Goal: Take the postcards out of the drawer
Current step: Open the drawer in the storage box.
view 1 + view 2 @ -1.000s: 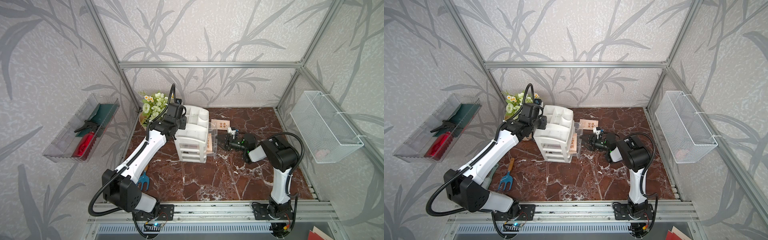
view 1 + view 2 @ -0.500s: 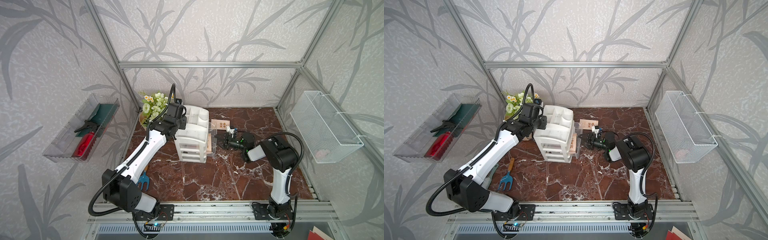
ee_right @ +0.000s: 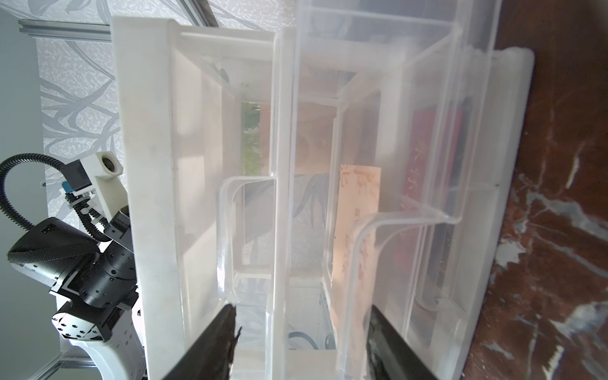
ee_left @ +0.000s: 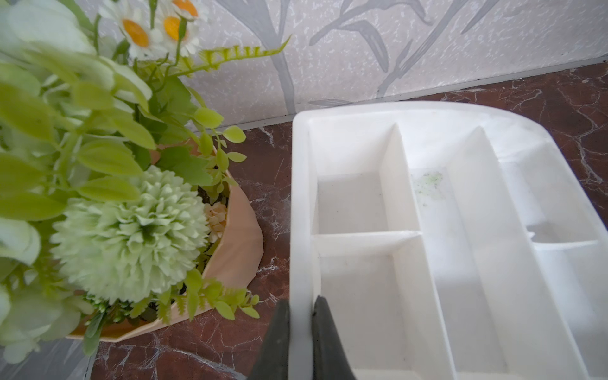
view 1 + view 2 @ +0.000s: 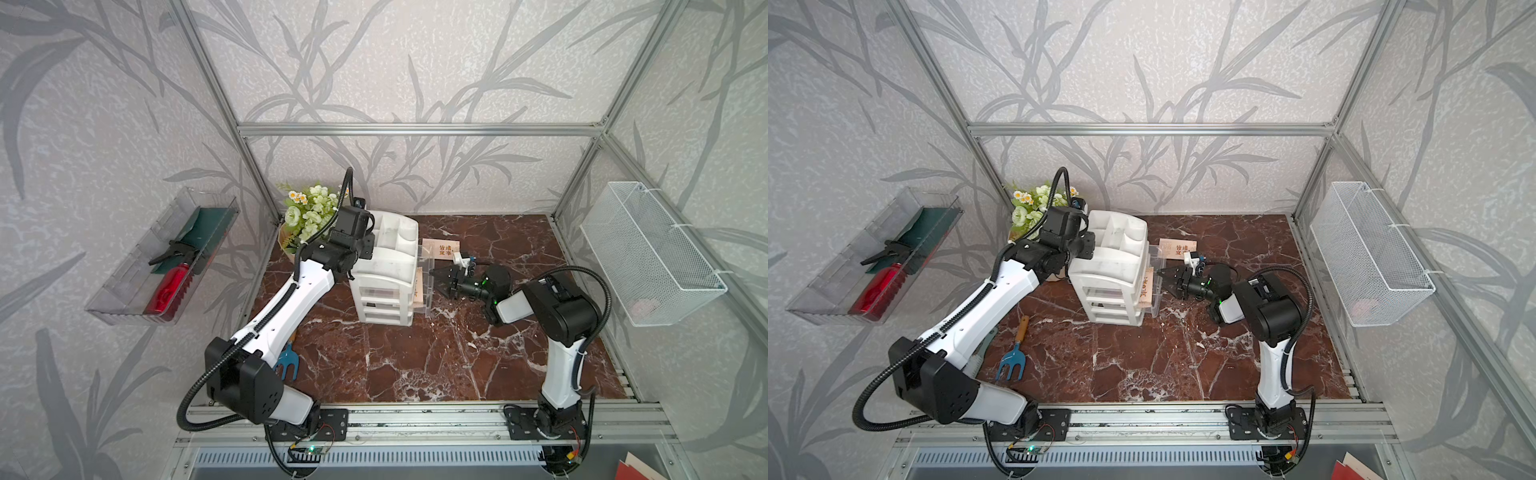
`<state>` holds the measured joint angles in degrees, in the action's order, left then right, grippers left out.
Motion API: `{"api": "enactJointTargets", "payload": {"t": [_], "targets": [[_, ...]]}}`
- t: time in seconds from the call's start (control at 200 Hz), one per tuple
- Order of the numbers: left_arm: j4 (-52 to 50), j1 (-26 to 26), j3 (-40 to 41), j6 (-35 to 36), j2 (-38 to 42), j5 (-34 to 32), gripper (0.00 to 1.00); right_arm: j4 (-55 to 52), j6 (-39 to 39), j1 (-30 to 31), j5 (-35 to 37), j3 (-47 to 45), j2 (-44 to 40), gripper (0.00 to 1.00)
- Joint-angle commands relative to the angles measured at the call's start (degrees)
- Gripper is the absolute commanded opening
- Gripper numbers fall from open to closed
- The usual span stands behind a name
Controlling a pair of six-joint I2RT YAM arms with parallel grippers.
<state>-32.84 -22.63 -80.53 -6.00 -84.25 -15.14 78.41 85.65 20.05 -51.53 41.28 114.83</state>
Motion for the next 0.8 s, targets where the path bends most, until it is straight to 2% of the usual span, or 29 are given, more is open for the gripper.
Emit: {"api": "enactJointTargets", "payload": {"t": [0.0,0.13,0.795], "targets": [[-11.5,0.97,3.45,0.98,-4.5,-5.21,0.0,2.1,1.14,-0.01,-0.41,-0.39,-2.68,0.61],[-11.56,0.73,3.57,1.1,-4.61,-5.61,0.0,2.1,3.86,-0.45,-0.55,-0.39,-2.54,0.61],[-11.99,0.05,3.28,1.63,-5.75,-7.36,0.0,2.1,5.46,-2.25,-0.59,-0.47,-4.23,0.61]]}}
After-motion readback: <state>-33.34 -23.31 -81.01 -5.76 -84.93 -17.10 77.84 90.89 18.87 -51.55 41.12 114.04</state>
